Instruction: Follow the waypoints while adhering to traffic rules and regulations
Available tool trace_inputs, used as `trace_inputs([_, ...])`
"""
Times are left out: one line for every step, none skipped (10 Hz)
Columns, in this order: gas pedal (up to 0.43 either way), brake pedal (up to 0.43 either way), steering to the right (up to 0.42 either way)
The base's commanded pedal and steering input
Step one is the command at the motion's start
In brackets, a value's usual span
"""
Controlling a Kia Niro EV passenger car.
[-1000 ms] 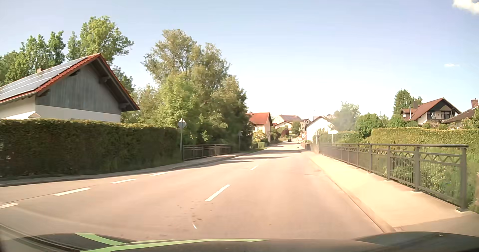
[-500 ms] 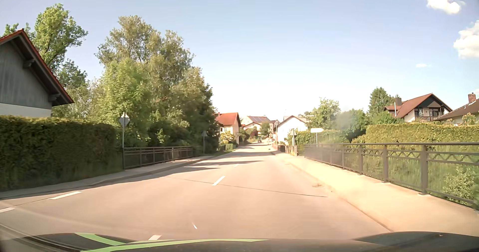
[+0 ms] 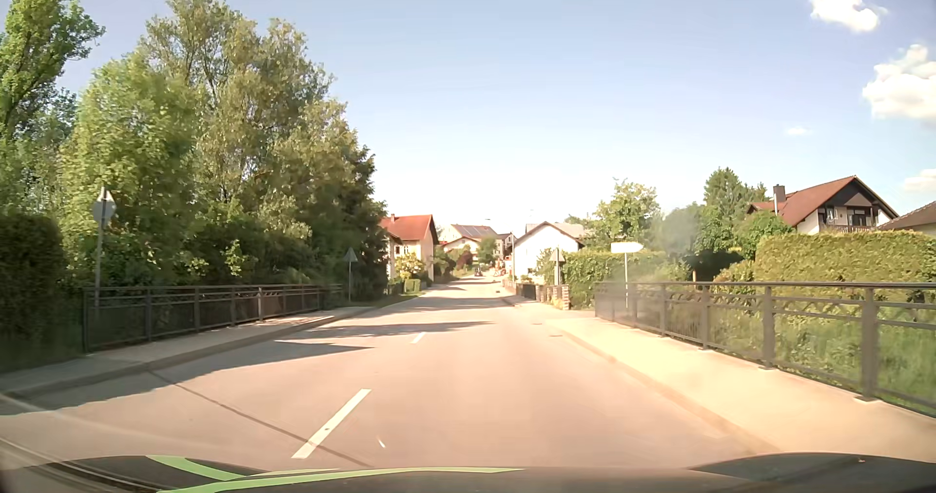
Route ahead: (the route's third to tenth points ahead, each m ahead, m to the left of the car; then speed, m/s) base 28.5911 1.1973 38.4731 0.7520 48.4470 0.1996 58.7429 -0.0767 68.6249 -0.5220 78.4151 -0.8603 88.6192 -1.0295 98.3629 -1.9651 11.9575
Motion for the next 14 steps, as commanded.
trace_inputs([0.157,0.0,0.009])
trace_inputs([0.157,0.0,0.005])
trace_inputs([0.157,0.0,0.004])
trace_inputs([0.157,0.0,0.002])
trace_inputs([0.157,0.0,0.001])
trace_inputs([0.157,0.0,0.001])
trace_inputs([0.157,0.0,0.0])
trace_inputs([0.15,0.0,-0.001])
trace_inputs([0.15,0.0,-0.001])
trace_inputs([0.138,0.0,-0.001])
trace_inputs([0.118,0.0,-0.001])
trace_inputs([0.11,0.0,-0.001])
trace_inputs([0.087,0.0,-0.001])
trace_inputs([0.079,0.0,-0.001])
